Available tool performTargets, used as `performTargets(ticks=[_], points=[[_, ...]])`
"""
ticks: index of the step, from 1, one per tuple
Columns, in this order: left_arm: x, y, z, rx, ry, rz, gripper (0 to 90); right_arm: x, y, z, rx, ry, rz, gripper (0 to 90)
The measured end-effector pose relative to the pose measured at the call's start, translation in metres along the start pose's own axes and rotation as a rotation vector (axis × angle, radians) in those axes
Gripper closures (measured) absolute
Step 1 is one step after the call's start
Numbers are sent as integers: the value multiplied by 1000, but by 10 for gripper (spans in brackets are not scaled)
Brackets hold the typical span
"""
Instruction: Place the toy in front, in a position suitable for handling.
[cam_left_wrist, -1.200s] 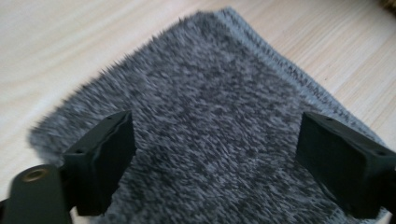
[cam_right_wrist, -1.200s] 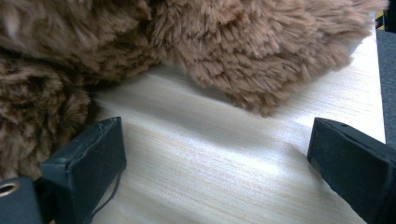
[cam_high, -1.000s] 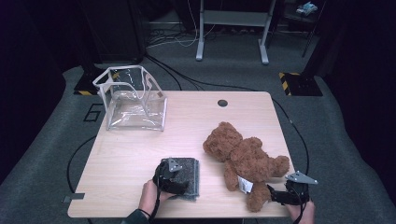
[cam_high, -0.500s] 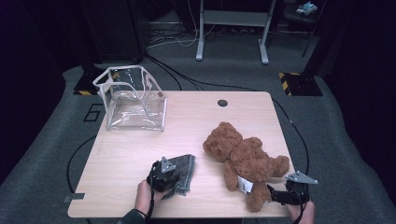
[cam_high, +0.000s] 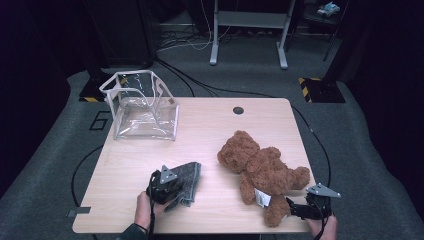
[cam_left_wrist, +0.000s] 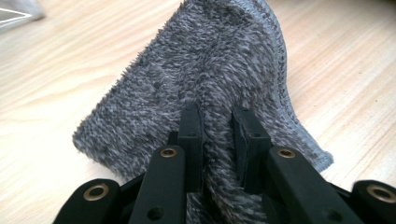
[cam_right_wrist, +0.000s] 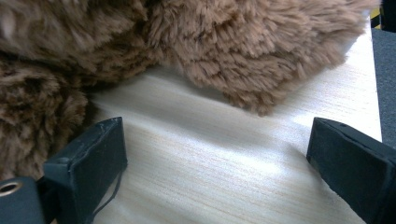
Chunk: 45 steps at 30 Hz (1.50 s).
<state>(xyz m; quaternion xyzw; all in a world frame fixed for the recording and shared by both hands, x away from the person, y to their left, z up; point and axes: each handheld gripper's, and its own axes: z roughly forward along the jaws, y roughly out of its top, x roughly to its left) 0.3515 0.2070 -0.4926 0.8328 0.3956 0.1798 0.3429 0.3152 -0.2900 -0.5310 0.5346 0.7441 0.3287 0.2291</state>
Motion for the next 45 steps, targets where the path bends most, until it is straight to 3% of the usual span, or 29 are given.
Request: performTargets(ticks=[8,11,15,20,24,25,27,31,34,40,41,42,43,44,45], points=[[17,-5,-17,20,23,14,753,0,0,0,0,-5,5,42],[26,-10,-23,38,13,13,747,1,0,0,4,-7,4,42],[37,-20,-31,62,2,1,743,1,0,0,3,-7,6,42],[49,-33,-40,67,29,-20,741,0,0,0,-1,-6,6,42],[54,-42,-42,82,24,-29,728,0,0,0,-2,-8,7,41],[54,-43,-42,85,28,-24,715,0,0,1,-2,-6,2,40],[55,-48,-37,90,24,-53,657,0,0,1,-3,-8,2,40],[53,-50,-34,114,17,-69,401,0,1,1,-2,-7,3,40],[52,-47,-38,117,15,-82,306,0,1,1,-1,-6,3,39],[52,-39,-44,102,8,-84,213,0,1,0,10,-16,4,25],[51,-36,-43,81,6,-94,206,-1,1,0,13,-17,4,21],[51,-32,-44,88,0,-74,198,0,2,0,26,-17,6,13],[49,-30,-43,68,2,-87,190,0,2,0,31,-16,0,13],[49,-26,-43,82,-3,-62,188,1,2,-1,32,-17,5,12],[47,-22,-42,67,-6,-70,188,1,2,-1,36,-17,7,10]])
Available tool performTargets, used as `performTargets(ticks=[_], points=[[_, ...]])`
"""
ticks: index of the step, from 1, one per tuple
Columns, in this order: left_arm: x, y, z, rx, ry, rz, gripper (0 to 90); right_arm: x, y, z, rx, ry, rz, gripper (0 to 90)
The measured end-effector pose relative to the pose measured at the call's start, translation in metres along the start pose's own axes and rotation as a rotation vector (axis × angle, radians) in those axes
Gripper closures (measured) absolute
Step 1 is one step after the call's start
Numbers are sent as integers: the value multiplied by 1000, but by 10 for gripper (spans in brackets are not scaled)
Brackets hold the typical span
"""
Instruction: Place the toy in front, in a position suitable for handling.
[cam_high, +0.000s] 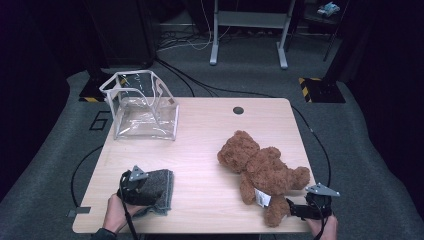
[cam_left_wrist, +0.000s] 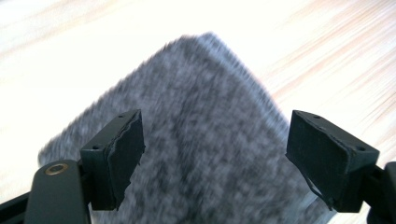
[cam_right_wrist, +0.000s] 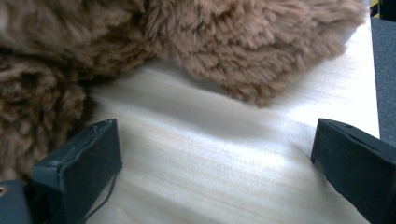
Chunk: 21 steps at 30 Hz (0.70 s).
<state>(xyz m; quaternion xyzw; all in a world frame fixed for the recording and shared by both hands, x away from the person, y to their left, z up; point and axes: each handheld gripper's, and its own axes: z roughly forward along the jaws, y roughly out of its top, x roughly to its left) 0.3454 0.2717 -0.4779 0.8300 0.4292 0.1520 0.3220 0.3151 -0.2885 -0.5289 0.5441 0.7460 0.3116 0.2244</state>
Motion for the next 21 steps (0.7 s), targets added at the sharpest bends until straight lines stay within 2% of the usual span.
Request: performTargets(ticks=[2,3,6,7,10,13,14,20,21], points=[[-3,8,3,7,-8,23,195,0,-2,-2,1,7,5,10],[-5,11,7,-2,-8,16,202,-1,-2,-4,4,14,11,12],[-9,23,13,4,-34,37,201,-4,-4,-11,-19,22,38,14],[-12,28,17,-14,-49,23,200,-4,-4,-14,-21,25,55,14],[-18,37,23,-25,-69,28,187,-6,-1,-23,-18,25,71,15],[-24,49,31,-31,-101,46,161,-4,4,-32,-21,18,72,19],[-25,52,33,-34,-110,45,154,-2,6,-33,-19,22,83,20],[-29,76,52,-46,-174,54,107,10,19,-42,-21,21,77,17],[-31,80,56,-35,-184,62,107,11,21,-43,-21,24,75,17]])
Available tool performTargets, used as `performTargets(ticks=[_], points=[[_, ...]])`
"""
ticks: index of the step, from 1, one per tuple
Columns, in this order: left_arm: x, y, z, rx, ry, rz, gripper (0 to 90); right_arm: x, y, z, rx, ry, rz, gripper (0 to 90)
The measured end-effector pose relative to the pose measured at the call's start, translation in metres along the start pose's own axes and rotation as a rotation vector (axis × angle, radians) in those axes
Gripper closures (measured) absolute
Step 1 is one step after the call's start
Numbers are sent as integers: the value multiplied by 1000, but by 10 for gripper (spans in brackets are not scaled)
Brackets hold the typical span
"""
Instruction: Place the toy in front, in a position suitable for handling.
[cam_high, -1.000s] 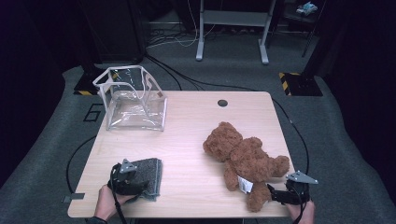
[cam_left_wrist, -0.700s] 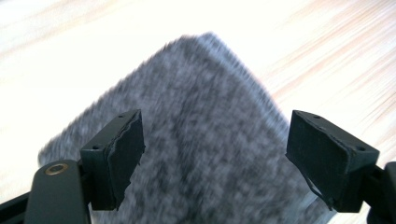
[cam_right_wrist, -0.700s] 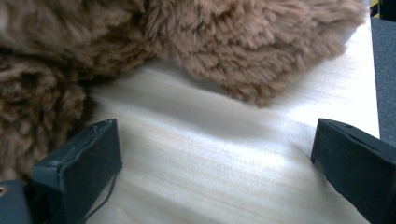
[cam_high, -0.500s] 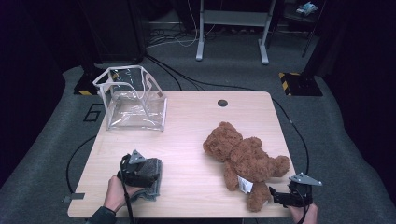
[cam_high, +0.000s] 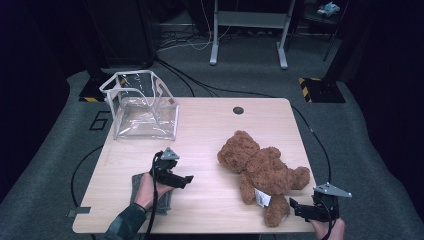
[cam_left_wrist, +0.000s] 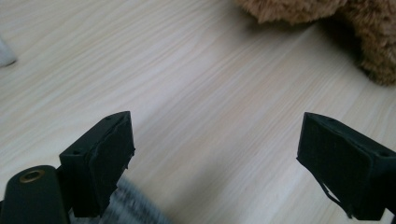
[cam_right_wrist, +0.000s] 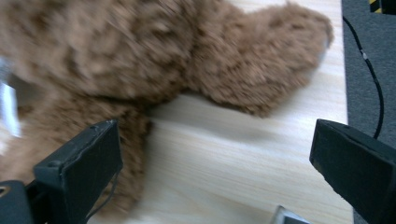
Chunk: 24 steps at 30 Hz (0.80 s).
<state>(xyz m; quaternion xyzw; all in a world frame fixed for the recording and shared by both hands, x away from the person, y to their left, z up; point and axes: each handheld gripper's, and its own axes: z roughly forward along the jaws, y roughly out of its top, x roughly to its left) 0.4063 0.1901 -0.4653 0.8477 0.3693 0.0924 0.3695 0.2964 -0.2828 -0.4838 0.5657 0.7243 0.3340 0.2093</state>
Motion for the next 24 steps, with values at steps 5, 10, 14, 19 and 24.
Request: performTargets(ticks=[5,10,14,19,24], points=[[-9,24,20,-2,-51,19,100,11,15,-9,-9,6,-23,11],[-15,44,36,10,-72,43,100,22,31,-17,-26,32,-37,10],[-19,57,46,8,-79,53,109,31,41,-17,-33,38,-48,20],[-23,70,64,32,-100,78,138,36,51,-7,-27,68,-40,49],[-28,80,76,43,-110,131,157,43,58,0,-30,98,-37,119]])
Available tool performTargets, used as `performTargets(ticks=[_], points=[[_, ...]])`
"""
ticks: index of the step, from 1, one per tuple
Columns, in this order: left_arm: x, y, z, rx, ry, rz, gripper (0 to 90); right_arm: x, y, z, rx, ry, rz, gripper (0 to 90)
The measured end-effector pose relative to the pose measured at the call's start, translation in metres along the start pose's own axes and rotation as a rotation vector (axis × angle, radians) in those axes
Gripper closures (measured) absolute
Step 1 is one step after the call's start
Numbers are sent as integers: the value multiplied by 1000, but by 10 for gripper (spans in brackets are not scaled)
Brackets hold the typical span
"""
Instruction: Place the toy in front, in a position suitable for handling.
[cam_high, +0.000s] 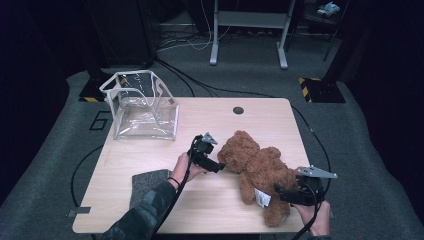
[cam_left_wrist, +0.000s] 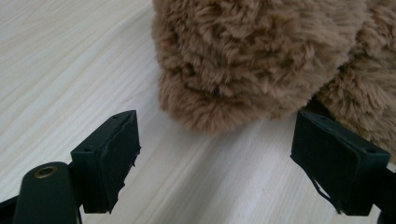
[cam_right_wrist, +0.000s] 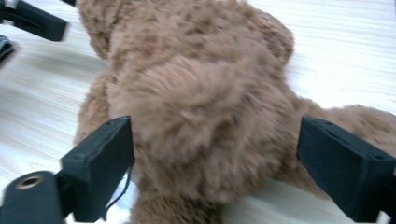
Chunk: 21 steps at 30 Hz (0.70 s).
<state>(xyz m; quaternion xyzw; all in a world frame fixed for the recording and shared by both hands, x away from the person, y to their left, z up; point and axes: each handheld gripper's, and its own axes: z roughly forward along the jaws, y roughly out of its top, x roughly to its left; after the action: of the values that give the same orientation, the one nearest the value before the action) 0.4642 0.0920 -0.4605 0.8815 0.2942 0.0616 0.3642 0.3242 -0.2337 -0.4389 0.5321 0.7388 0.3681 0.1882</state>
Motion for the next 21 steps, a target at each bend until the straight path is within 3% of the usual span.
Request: performTargets(ticks=[2,4,8,12,13,14,21], points=[[1,2,8,24,-10,30,164,3,5,1,-10,12,-3,143],[2,2,14,25,-18,30,170,5,10,2,3,14,-19,168],[4,1,20,-20,-37,12,241,7,16,7,26,-6,-16,273],[2,2,23,-60,-33,14,343,6,15,14,46,-12,-25,358],[2,2,23,-64,-30,17,394,6,15,14,46,-5,-22,415],[1,2,23,-65,-30,26,394,6,15,14,46,-5,-22,415],[0,2,22,-68,-4,36,647,6,15,18,62,0,-30,617]])
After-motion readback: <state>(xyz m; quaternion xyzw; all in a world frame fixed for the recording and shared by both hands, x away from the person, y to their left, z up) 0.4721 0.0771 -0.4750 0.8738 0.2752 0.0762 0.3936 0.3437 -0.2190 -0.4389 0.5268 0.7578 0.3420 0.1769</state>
